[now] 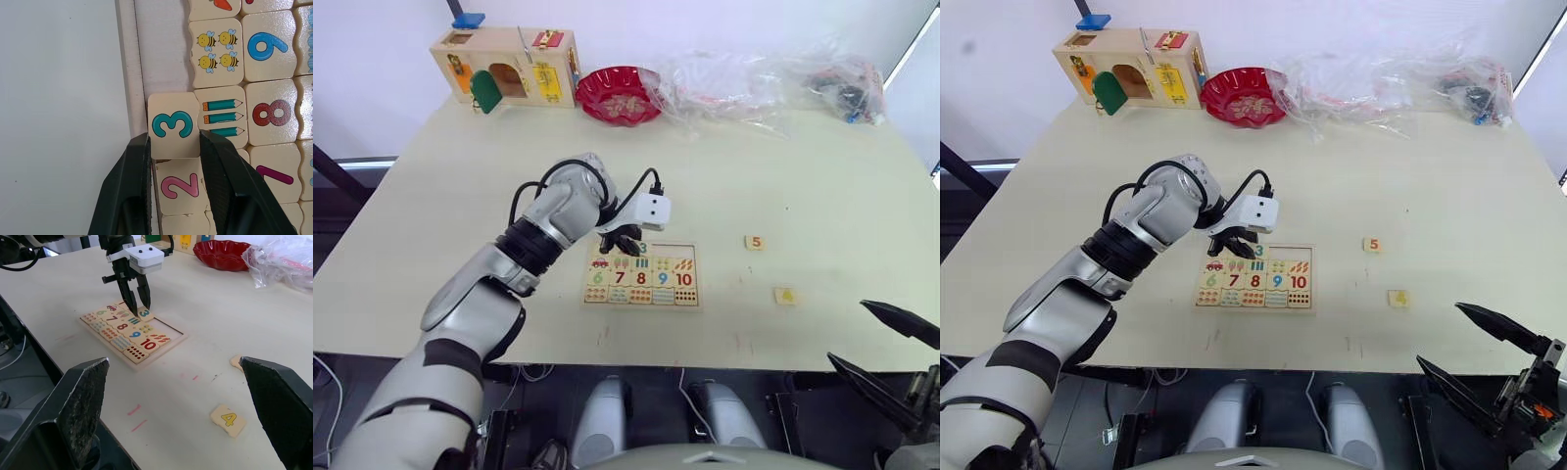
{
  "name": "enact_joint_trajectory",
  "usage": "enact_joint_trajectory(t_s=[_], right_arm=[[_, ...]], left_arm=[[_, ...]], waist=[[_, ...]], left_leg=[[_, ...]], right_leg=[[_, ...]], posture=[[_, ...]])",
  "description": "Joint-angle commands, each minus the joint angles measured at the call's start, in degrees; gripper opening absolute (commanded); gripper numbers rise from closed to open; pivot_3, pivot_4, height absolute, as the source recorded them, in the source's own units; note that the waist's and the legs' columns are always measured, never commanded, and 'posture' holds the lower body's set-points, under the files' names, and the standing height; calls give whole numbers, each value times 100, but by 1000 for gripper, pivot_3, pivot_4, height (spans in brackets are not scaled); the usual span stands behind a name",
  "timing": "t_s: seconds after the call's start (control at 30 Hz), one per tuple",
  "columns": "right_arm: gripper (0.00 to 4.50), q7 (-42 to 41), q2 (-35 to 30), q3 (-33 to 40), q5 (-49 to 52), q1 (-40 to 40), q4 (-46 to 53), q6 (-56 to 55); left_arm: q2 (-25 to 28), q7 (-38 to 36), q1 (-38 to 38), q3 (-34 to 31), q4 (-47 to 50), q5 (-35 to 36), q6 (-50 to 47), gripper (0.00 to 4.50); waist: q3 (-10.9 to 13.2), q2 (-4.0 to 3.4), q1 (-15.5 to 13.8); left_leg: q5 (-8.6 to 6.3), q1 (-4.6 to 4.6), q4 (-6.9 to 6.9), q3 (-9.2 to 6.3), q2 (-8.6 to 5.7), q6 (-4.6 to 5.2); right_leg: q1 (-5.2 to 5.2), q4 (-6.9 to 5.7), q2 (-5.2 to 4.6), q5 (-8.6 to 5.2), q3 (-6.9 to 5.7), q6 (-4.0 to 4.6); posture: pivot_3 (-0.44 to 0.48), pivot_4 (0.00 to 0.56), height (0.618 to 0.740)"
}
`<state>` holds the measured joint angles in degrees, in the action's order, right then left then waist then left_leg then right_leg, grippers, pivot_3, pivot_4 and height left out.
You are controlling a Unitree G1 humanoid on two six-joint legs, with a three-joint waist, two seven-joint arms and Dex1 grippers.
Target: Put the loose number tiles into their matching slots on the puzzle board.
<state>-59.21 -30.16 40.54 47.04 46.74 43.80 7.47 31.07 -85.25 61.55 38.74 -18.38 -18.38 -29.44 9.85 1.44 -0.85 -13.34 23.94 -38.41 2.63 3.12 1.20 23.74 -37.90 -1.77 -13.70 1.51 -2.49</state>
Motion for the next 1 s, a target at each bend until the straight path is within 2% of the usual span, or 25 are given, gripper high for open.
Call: enact_joint_trajectory(t_s=[0.03, 0.47, 0.5, 0.57, 0.7, 0.9, 1.0], right_arm=[[4500, -44, -44, 104, 28, -8, 24, -101], [4500, -75, 25, 46, -45, 4, -5, -169], [4500, -74, 30, 42, -55, 2, -8, -175], [4500, -75, 46, 43, -65, 12, 0, -185], [4500, -84, 80, 45, -83, 46, 15, -215], [4500, -85, 107, 45, -105, 59, 20, -251], [4500, -55, 124, 43, -108, 63, 44, -252]], left_arm=[[-55, 22, -34, -69, 21, 6, 28, 1018], [-34, -21, -16, -93, 80, 49, -16, 1018], [-34, -36, -12, -97, 84, 64, -20, 1464], [-35, -54, 16, -142, 107, 106, -81, 2005], [121, -222, 165, -306, 161, 242, -240, 2005], [413, -689, 446, -828, 83, 861, -401, 2005], [569, -711, 368, -1220, -132, 1379, 143, 2005]], waist=[[0, 0, -2], [0, 0, -3], [0, -1, -3], [0, -1, -2], [0, -1, 7], [1, -2, 9], [0, -3, 7]], left_leg=[[0, 0, 0, 0, 0, 0], [0, 0, 0, 0, 0, 0], [0, 0, 0, 0, -1, 0], [0, 0, 0, 0, -1, 0], [0, 1, 0, -1, 0, 0], [0, 2, 1, 0, 1, 0], [0, 2, 1, 0, 1, 0]], right_leg=[[0, 0, 0, 0, 0, 0], [0, 0, 0, 0, 0, 0], [0, 0, 0, 0, 0, 0], [0, 0, 0, 0, 0, 0], [1, 0, 0, 0, 0, 0], [3, -1, 1, 0, -1, 0], [2, 1, -1, 0, -1, 0]], posture=[[0, 150, 740], [0, 150, 740], [0, 150, 740], [0, 150, 740], [0, 150, 740], [0, 150, 740], [0, 150, 740]])
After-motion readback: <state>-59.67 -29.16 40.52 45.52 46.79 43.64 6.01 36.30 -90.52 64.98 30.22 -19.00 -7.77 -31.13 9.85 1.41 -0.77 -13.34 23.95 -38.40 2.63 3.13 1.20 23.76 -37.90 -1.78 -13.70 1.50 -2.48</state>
